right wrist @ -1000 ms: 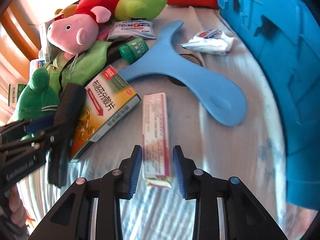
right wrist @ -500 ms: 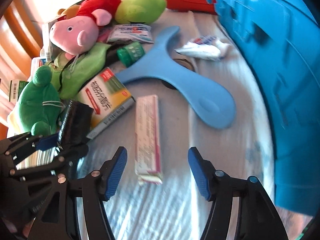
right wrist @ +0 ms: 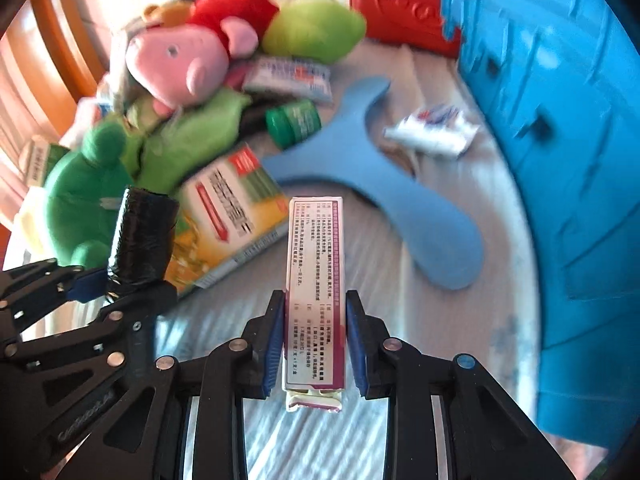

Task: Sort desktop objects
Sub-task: 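Lift the black roll and medicine box and drop both into the blue crate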

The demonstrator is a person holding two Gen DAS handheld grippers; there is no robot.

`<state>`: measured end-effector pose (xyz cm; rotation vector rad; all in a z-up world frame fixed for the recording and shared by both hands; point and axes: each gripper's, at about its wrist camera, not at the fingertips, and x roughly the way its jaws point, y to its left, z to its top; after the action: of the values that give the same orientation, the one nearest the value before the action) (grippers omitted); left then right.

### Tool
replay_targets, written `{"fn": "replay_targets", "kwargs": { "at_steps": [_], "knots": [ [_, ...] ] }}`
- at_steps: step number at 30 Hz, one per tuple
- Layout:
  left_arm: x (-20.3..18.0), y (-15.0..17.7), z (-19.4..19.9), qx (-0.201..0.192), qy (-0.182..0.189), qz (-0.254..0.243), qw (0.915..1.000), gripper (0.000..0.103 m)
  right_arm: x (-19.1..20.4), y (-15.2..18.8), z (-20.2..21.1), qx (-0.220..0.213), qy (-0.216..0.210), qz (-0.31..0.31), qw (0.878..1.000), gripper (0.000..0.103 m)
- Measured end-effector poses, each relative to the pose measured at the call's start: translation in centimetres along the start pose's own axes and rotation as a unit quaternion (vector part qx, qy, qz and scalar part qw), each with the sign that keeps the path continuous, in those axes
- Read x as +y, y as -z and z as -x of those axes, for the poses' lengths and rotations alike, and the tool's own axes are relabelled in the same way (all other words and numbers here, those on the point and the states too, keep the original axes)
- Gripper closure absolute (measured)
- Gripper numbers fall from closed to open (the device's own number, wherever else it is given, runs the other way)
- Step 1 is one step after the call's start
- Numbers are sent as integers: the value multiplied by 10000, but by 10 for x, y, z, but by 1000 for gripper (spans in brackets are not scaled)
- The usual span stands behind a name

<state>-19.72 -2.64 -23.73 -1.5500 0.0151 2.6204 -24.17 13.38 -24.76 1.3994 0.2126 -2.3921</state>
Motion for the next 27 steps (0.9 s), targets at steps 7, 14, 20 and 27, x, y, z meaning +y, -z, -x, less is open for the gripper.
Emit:
{"fn": "replay_targets", "kwargs": {
  "at_steps": [7, 14, 20, 27],
  "knots": [
    [-1, -24, 75, -927, -49, 19, 9957, 73, 24, -28, 85, -888, 65, 105, 9960, 75],
    [-23, -59, 152, -1947, -83, -114, 9808, 73, 27, -55, 178, -2024, 239, 108, 9790, 75],
    [-66, -98, 207, -2786, 83, -286, 9600, 73, 5, -60, 259, -2912, 590, -12, 9548, 74],
    [-151, -132, 261, -3489, 447, -561, 9344, 73, -66, -46, 334, -3490, 1188, -414, 9286, 74]
  ]
}}
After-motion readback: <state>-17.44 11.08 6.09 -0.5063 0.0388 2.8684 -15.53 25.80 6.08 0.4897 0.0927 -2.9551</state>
